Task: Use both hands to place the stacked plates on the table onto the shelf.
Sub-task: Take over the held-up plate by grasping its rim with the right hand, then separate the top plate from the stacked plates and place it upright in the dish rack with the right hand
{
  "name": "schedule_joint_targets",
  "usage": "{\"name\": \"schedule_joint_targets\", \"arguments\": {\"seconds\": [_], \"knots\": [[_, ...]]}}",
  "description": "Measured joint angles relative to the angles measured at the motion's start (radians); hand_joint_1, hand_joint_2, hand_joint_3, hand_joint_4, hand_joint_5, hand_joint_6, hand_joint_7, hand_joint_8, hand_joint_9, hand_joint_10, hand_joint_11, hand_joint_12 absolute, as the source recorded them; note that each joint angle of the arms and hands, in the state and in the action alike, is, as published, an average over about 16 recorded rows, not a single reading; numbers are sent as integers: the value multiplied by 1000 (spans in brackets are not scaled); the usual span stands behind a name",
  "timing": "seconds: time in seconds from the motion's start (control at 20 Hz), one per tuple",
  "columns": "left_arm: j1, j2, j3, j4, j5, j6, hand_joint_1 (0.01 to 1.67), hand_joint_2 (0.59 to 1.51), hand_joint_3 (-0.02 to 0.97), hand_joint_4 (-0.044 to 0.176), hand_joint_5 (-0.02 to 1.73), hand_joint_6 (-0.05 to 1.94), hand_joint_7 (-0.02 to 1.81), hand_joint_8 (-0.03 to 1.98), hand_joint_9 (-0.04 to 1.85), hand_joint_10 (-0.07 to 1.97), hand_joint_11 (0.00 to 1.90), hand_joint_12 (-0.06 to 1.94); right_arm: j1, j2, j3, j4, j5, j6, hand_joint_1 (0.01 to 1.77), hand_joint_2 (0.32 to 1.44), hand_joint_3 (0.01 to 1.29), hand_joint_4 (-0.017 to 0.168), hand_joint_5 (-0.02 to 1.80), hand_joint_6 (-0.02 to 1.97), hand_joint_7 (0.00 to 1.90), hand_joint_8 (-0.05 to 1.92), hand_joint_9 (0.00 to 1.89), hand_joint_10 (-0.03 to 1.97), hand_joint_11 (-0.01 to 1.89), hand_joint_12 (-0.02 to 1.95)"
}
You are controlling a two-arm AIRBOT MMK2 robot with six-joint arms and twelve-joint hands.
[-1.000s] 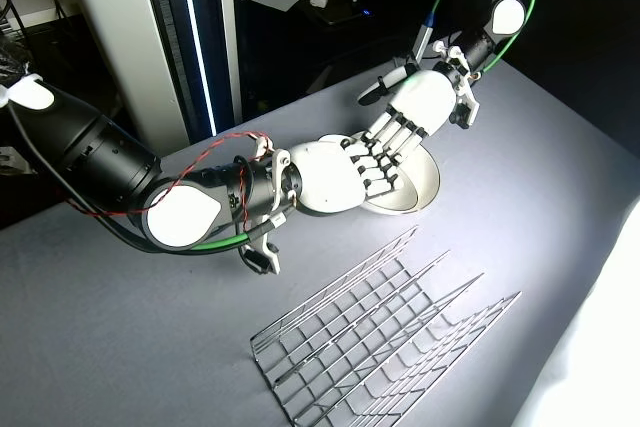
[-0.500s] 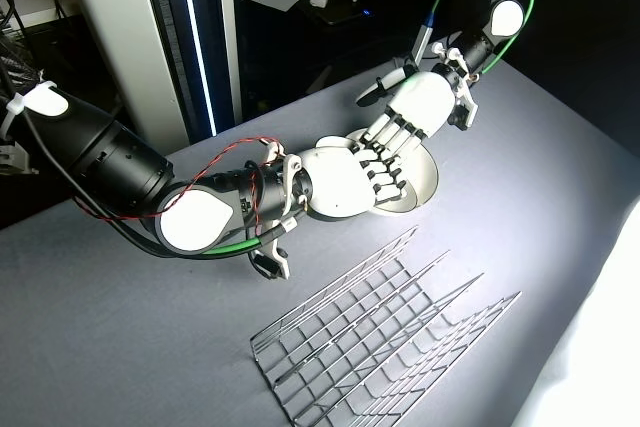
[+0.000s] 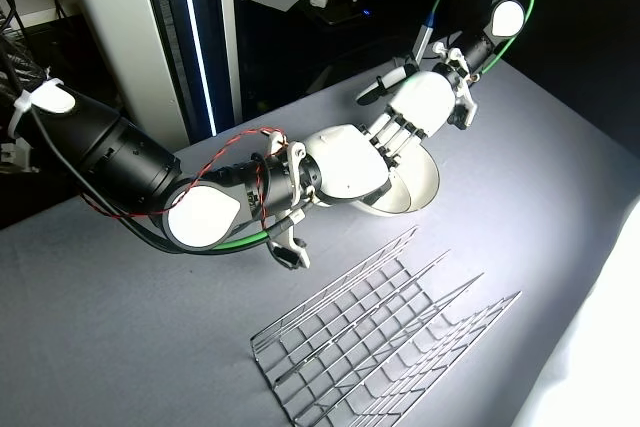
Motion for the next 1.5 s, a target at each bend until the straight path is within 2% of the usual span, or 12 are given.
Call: {"name": "schedule_joint_targets", "arguments": {"seconds": [0.2, 0.55, 0.8, 1.05, 1.25, 1.5], "knots": [[-40, 26, 11, -6, -8, -22, 14, 1184, 15, -5, 4, -11, 4, -4, 19, 2, 13, 7, 11, -1, -1, 0, 9, -1, 1422, 908, 10, 4, 897, 795, 937, 661, 901, 926, 839, 1343], [-127, 110, 20, -13, -24, -59, 14, 1180, 16, 0, 23, 6, 20, 13, 22, 6, 14, 7, 51, 5, -15, -14, -9, 3, 1380, 887, 10, 1, 912, 992, 979, 790, 980, 1059, 925, 1353], [-174, 184, 19, -14, -32, -80, 14, 1179, 16, 1, 31, 9, 23, 17, 22, 7, 16, 7, 99, 19, -42, -23, -33, 5, 1366, 909, 10, -3, 912, 1030, 992, 859, 987, 1149, 923, 1366], [-196, 243, 16, -8, -37, -90, 14, 1179, 16, 3, 34, 8, 25, 16, 21, 7, 18, 7, 154, 43, -86, -23, -66, 8, 1357, 935, 10, -3, 925, 1002, 1017, 877, 1003, 1136, 924, 1328], [-203, 276, 16, -3, -34, -95, 14, 1179, 16, 3, 34, 8, 25, 16, 21, 7, 19, 7, 198, 68, -126, -12, -98, 11, 1352, 955, 10, -3, 924, 993, 1027, 894, 999, 1143, 926, 1323], [-212, 297, 16, 0, -28, -97, 14, 1179, 16, 3, 30, 7, 24, 16, 22, 7, 18, 7, 248, 97, -174, 15, -142, 13, 1352, 966, 10, -1, 925, 980, 1041, 885, 999, 1121, 931, 1316]]}}
